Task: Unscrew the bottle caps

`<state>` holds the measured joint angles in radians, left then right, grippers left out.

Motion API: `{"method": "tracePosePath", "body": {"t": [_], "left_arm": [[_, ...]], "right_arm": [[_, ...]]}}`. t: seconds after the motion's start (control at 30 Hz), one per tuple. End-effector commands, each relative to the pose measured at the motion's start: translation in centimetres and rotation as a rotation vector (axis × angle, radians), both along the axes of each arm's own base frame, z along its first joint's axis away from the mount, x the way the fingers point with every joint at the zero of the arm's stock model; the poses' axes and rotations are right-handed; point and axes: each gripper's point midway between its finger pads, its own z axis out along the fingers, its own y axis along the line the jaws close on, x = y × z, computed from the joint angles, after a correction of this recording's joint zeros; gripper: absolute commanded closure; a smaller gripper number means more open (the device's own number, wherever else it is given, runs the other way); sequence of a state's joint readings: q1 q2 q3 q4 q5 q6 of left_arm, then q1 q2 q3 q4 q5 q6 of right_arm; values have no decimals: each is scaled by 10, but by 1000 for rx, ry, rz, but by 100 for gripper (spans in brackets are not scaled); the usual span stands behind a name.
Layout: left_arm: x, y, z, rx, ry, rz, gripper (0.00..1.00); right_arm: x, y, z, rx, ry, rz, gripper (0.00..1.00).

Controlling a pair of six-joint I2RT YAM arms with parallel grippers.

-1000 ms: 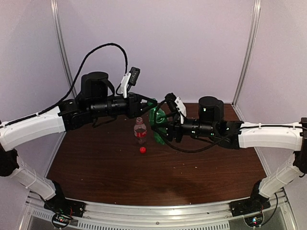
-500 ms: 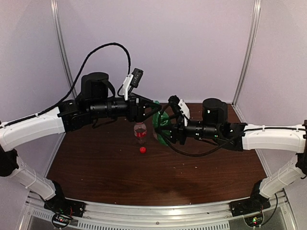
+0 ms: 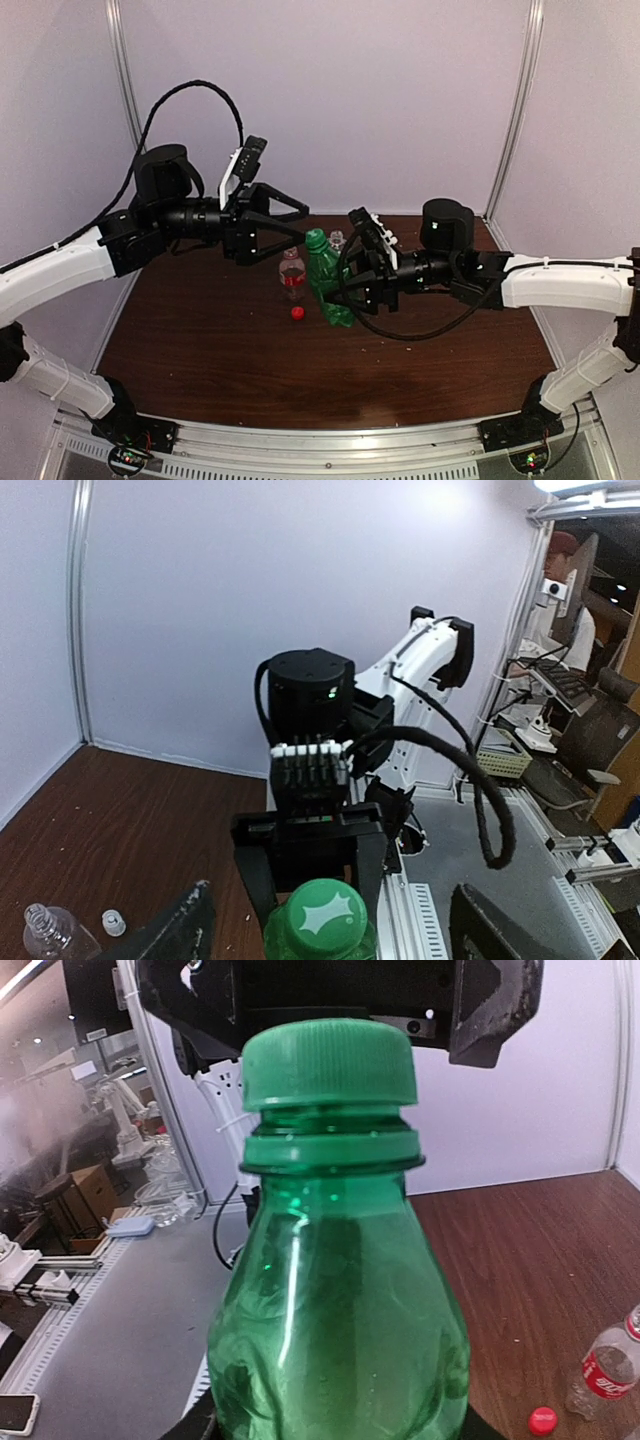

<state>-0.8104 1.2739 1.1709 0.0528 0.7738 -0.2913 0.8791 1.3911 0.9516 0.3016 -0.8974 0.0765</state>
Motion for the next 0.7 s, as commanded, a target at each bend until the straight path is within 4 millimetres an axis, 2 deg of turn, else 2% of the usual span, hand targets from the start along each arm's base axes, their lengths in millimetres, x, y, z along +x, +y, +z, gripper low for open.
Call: {"method": "tracePosePath", "body": {"t": [0.0,0.23,0.67], "left_arm": [[-32,2,15,-89,-117,-197,18],[-36,-5,10,-101,-108,-264,25],[-35,-10,-2,-90,-77,-278,53]], "right_arm": [[-21,4,23,74,28,174,56],[-25,9,26,102,63,236,55],[-26,10,29,117,77,253,56]]}}
